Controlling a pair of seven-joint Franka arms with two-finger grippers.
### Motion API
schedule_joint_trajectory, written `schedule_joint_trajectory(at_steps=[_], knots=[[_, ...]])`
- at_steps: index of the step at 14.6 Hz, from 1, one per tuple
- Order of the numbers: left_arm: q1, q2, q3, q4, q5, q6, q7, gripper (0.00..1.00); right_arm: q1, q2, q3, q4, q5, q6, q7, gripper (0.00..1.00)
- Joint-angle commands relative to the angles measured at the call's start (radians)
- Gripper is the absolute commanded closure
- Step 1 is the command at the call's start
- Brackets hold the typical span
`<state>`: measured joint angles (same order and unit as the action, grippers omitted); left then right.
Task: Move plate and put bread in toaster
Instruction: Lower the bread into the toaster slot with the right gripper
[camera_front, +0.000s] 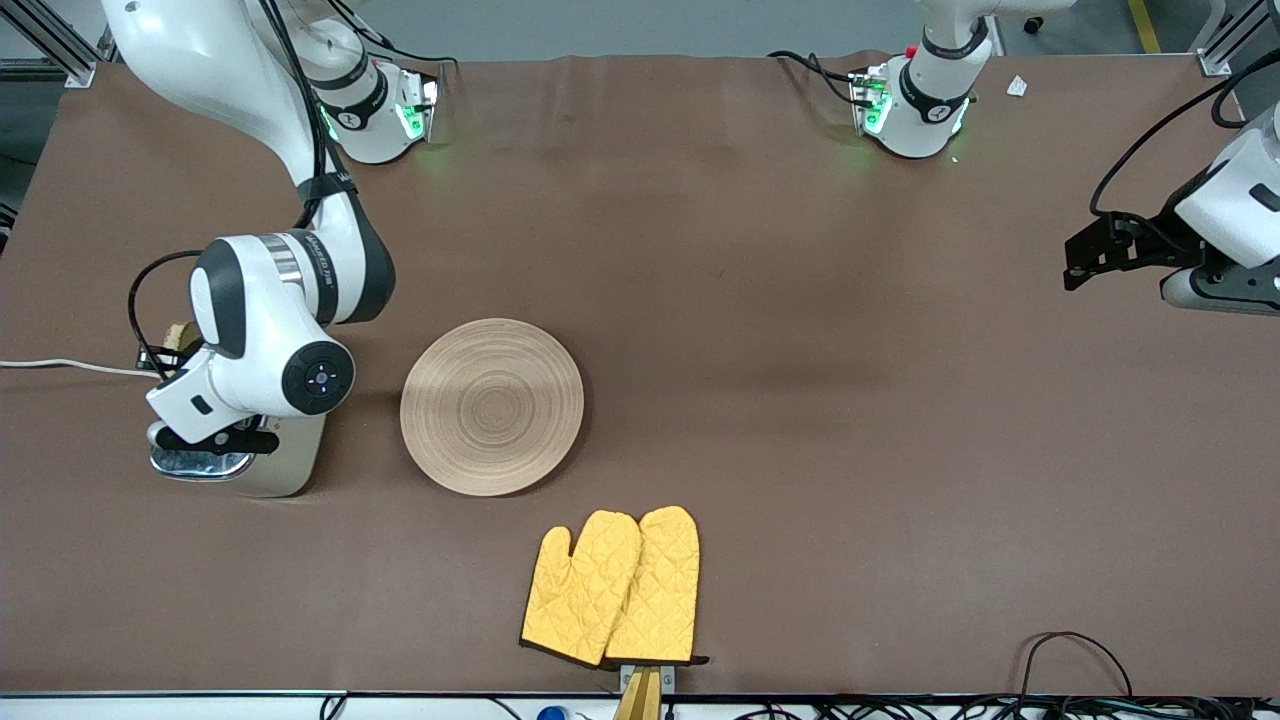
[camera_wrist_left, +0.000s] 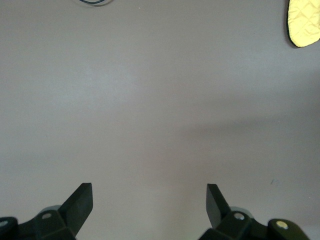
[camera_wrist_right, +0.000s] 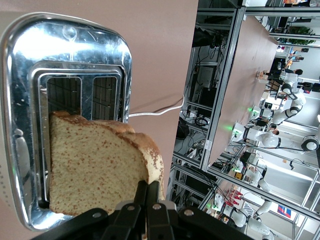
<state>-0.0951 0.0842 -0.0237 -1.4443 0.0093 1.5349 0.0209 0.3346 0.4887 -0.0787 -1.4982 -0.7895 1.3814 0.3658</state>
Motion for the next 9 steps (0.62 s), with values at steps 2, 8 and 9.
schedule_joint_trajectory(at_steps=[2, 8, 9], knots=[[0.000, -0.004, 0.001, -0.002, 0.014, 0.002, -0.007, 0.00, -0.026, 0.031, 0.010, 0.048, -0.022, 0.001, -0.007, 1.00], [0.000, -0.006, 0.001, -0.002, 0.014, 0.002, -0.007, 0.00, -0.032, 0.111, 0.010, 0.147, -0.024, 0.033, -0.010, 1.00], [0.000, -0.004, 0.001, -0.002, 0.014, 0.002, -0.007, 0.00, -0.034, 0.111, 0.008, 0.150, -0.022, 0.033, -0.011, 1.00]])
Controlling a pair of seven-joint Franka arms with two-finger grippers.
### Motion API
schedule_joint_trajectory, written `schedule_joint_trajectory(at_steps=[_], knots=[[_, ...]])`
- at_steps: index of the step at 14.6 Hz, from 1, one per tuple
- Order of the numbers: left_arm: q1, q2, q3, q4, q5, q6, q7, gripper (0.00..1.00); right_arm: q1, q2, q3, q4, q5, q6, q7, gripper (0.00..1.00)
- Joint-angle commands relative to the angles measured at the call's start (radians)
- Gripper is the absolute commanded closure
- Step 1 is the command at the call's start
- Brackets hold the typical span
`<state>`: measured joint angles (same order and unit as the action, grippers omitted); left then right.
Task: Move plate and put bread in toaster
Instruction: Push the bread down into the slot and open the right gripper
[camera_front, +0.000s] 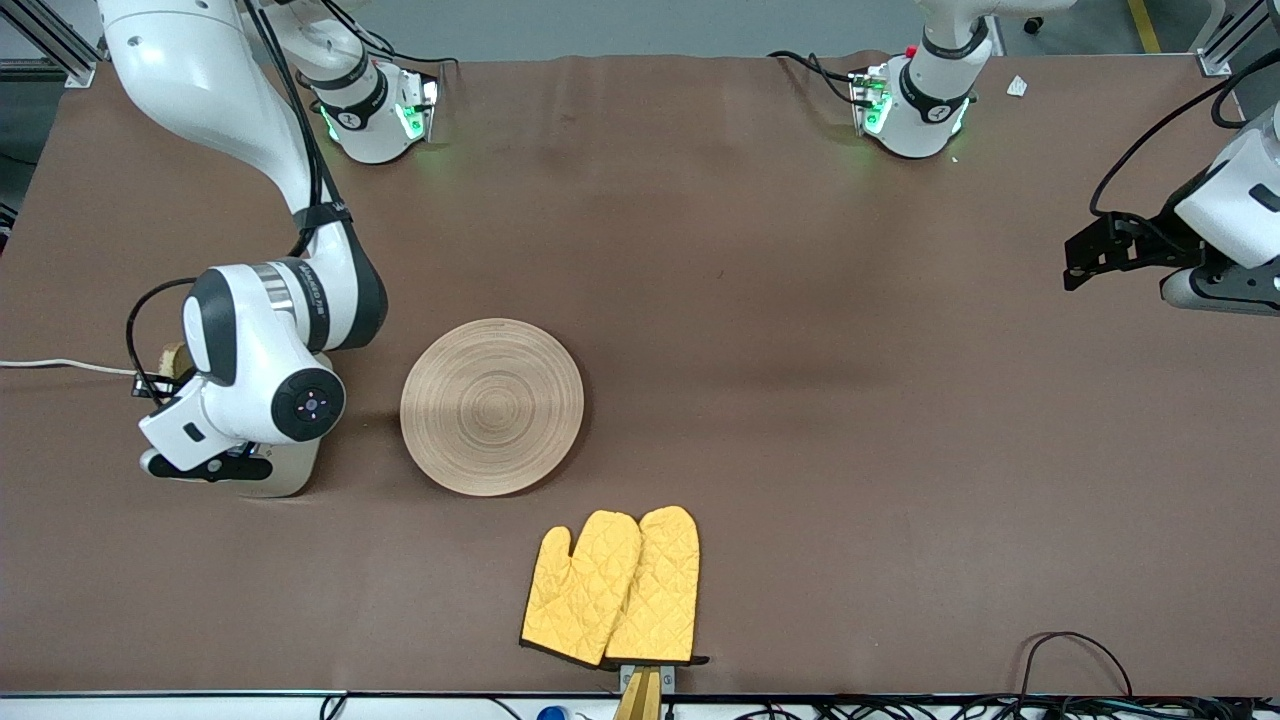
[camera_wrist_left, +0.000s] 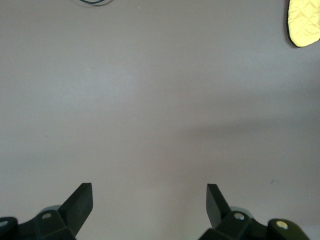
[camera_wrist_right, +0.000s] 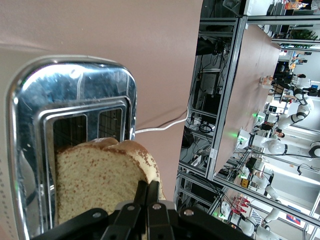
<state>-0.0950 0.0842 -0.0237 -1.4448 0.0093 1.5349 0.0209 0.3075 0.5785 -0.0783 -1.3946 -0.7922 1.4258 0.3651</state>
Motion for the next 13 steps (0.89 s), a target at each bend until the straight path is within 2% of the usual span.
schedule_joint_trajectory(at_steps=[1, 5, 13], knots=[[0.000, -0.004, 0.001, -0.002, 0.014, 0.002, -0.007, 0.00, -0.005, 0.021, 0.008, 0.048, -0.021, -0.012, -0.011, 1.00], [0.001, -0.004, 0.001, -0.002, 0.014, 0.002, -0.007, 0.00, 0.007, 0.021, 0.008, 0.075, -0.021, -0.025, -0.021, 1.00], [0.009, -0.004, 0.001, -0.002, 0.014, 0.002, -0.006, 0.00, -0.019, 0.020, 0.008, 0.063, 0.002, -0.022, -0.018, 1.00]])
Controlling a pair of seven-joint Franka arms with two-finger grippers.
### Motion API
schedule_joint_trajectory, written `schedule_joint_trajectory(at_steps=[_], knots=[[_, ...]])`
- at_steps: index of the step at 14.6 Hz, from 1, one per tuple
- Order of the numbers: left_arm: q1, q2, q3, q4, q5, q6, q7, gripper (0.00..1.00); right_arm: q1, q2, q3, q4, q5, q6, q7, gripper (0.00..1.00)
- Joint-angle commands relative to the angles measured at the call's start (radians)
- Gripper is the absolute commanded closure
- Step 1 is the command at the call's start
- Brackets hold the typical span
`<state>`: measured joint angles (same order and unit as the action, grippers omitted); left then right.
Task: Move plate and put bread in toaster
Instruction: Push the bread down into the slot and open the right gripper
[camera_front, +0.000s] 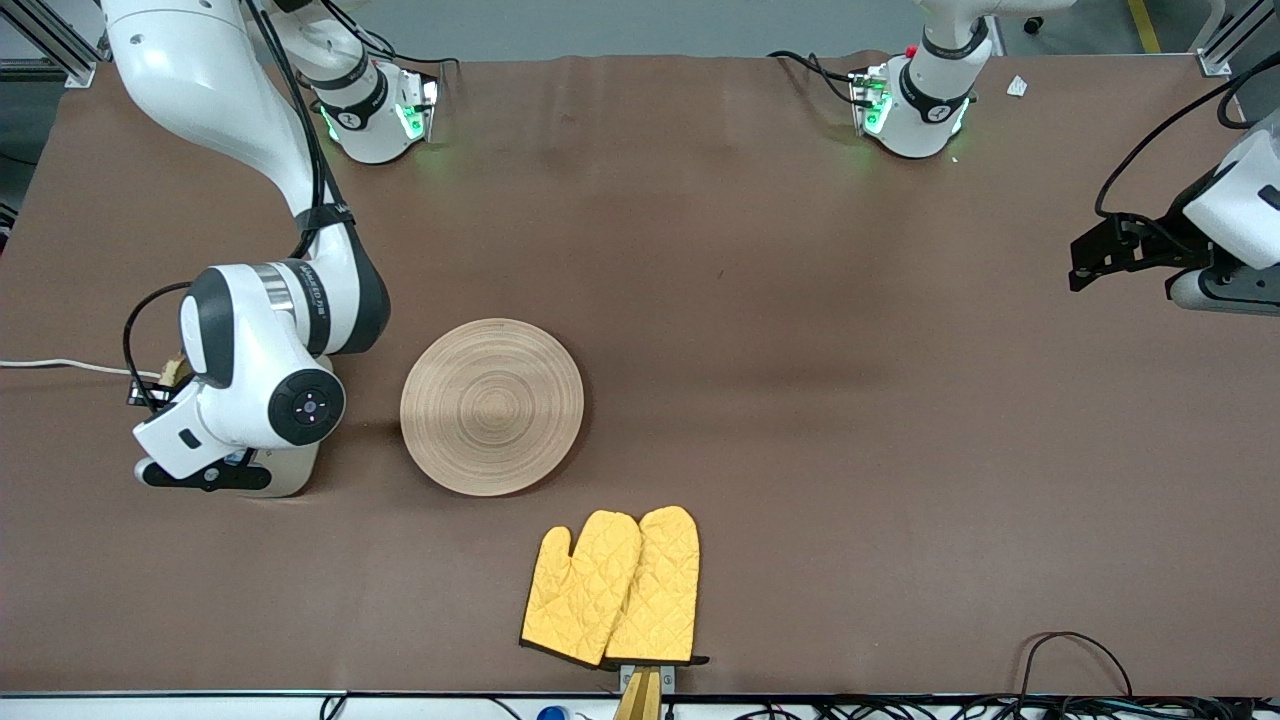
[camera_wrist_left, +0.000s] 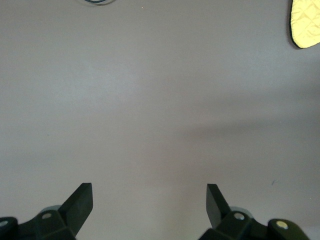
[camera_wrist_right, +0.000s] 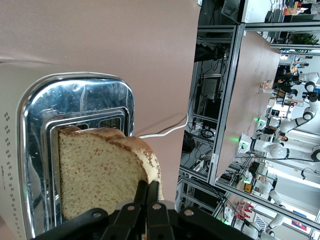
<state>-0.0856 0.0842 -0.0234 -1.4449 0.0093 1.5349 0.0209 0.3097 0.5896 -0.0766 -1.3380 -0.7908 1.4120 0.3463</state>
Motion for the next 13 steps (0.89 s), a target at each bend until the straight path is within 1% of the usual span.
schedule_joint_trajectory(at_steps=[1, 4, 6, 7, 8, 9, 10, 11, 12, 13], knots=[[0.000, -0.004, 0.000, -0.002, 0.014, 0.002, -0.006, 0.00, -0.030, 0.010, 0.008, 0.003, 0.010, -0.010, 0.003, 1.00], [0.000, -0.004, 0.000, -0.002, 0.014, 0.002, -0.004, 0.00, -0.050, 0.012, 0.008, -0.012, 0.086, -0.002, 0.010, 1.00], [0.000, -0.004, 0.000, -0.002, 0.014, 0.002, -0.004, 0.00, -0.051, 0.012, 0.008, -0.016, 0.119, -0.010, 0.010, 0.99], [0.000, -0.004, 0.000, -0.002, 0.014, 0.002, -0.004, 0.00, -0.052, 0.012, 0.008, -0.017, 0.133, -0.010, 0.010, 0.97], [0.000, -0.004, 0.000, -0.002, 0.014, 0.002, -0.004, 0.00, -0.052, 0.013, 0.008, -0.017, 0.143, -0.007, 0.010, 0.84], [0.001, -0.004, 0.000, -0.002, 0.014, 0.002, -0.004, 0.00, -0.051, 0.019, 0.008, -0.015, 0.146, -0.004, 0.010, 0.68], [0.001, -0.004, 0.000, -0.002, 0.014, 0.002, -0.004, 0.00, -0.052, 0.022, 0.008, -0.016, 0.160, -0.002, 0.008, 0.50], [0.001, -0.004, 0.000, -0.002, 0.012, 0.002, -0.004, 0.00, -0.058, 0.023, 0.008, -0.015, 0.209, 0.002, 0.008, 0.37], [0.001, -0.004, 0.000, -0.002, 0.014, 0.002, -0.004, 0.00, -0.070, 0.023, 0.008, -0.013, 0.244, 0.004, 0.002, 0.30], [0.001, -0.004, 0.000, -0.002, 0.014, 0.002, -0.004, 0.00, -0.081, 0.023, 0.009, -0.012, 0.258, 0.005, 0.002, 0.23]])
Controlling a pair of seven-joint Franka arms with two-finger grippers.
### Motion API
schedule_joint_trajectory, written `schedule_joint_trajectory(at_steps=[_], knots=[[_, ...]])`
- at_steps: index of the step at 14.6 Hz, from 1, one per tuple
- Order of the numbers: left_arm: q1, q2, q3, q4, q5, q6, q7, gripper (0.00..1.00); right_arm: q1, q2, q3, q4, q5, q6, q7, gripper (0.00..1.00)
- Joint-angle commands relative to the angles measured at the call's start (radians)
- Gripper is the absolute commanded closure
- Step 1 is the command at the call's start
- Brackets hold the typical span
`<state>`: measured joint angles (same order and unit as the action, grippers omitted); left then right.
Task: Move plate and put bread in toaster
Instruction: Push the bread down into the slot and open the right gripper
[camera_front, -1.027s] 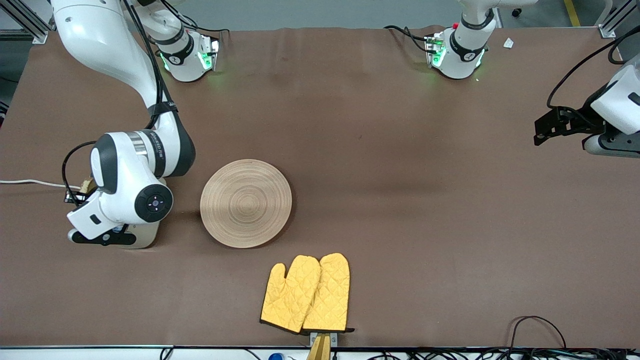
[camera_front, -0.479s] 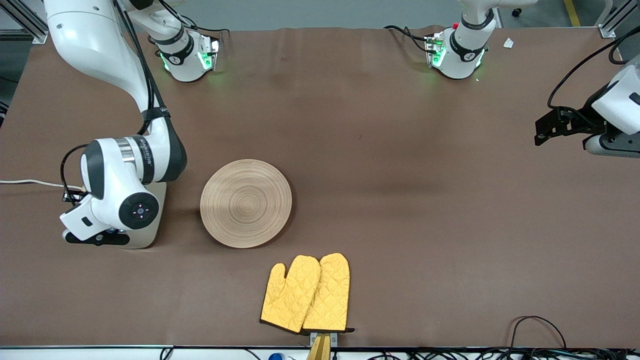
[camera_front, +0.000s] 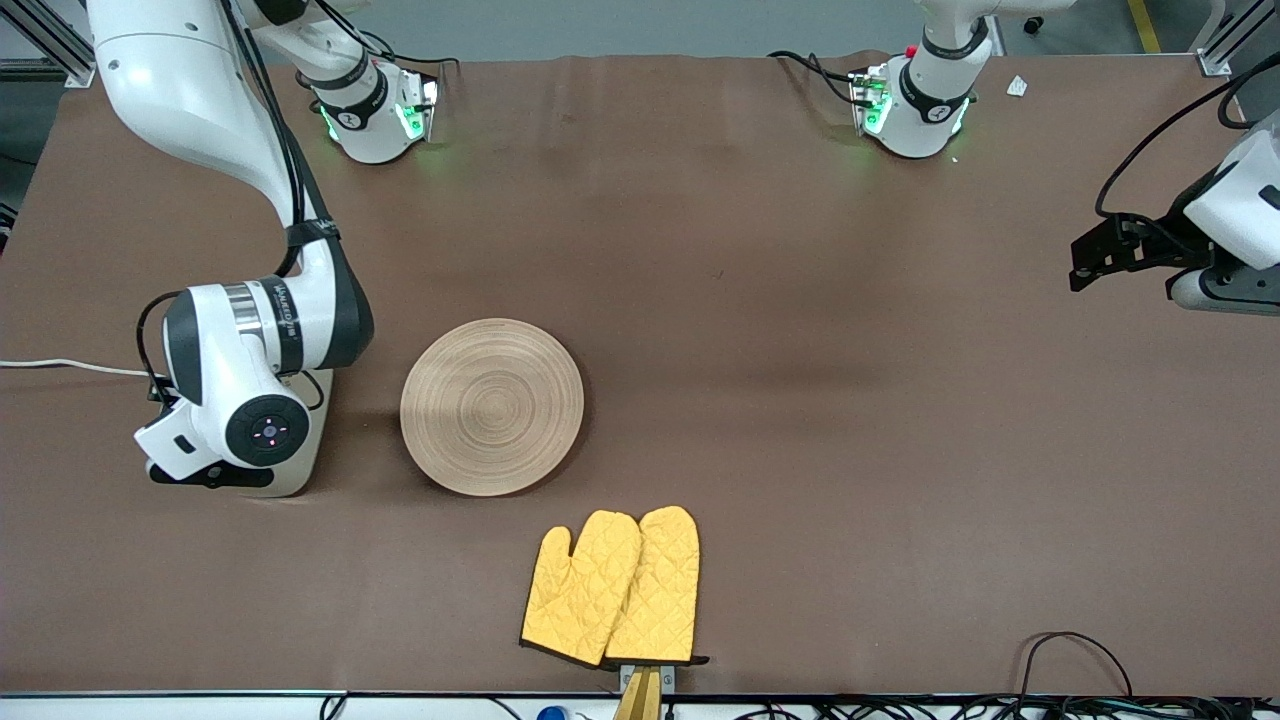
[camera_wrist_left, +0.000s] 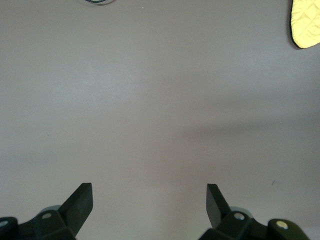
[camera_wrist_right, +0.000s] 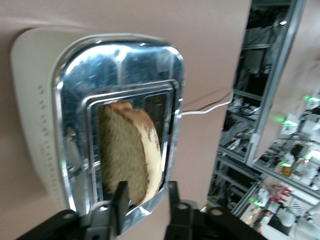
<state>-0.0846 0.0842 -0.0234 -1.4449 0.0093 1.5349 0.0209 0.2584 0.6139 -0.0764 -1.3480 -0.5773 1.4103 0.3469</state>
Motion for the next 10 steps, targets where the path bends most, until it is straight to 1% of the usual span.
schedule_joint_trajectory(at_steps=[1, 3, 5, 7, 8, 9, 10], knots=[[0.000, -0.004, 0.000, -0.002, 0.014, 0.002, -0.004, 0.00, -0.028, -0.002, 0.010, 0.001, 0.050, 0.007, 0.003, 0.15], [0.000, -0.004, 0.000, -0.002, 0.012, 0.002, -0.004, 0.00, -0.013, -0.013, 0.014, 0.006, 0.079, 0.003, 0.004, 0.00], [0.000, -0.004, 0.000, 0.000, 0.014, 0.002, -0.002, 0.00, -0.010, -0.049, 0.017, 0.009, 0.189, -0.004, 0.006, 0.00], [0.002, -0.004, 0.000, 0.000, 0.014, 0.002, -0.002, 0.00, -0.008, -0.109, 0.015, 0.010, 0.269, -0.008, 0.009, 0.00], [0.002, -0.004, 0.000, 0.000, 0.014, 0.002, -0.002, 0.00, -0.013, -0.161, 0.015, 0.007, 0.310, -0.013, 0.009, 0.00], [0.002, -0.004, 0.000, 0.000, 0.014, 0.002, -0.002, 0.00, -0.021, -0.218, 0.011, 0.006, 0.380, -0.033, 0.009, 0.00], [0.002, -0.004, 0.000, 0.000, 0.014, 0.002, -0.001, 0.00, -0.027, -0.274, 0.007, 0.006, 0.430, -0.053, 0.009, 0.00]])
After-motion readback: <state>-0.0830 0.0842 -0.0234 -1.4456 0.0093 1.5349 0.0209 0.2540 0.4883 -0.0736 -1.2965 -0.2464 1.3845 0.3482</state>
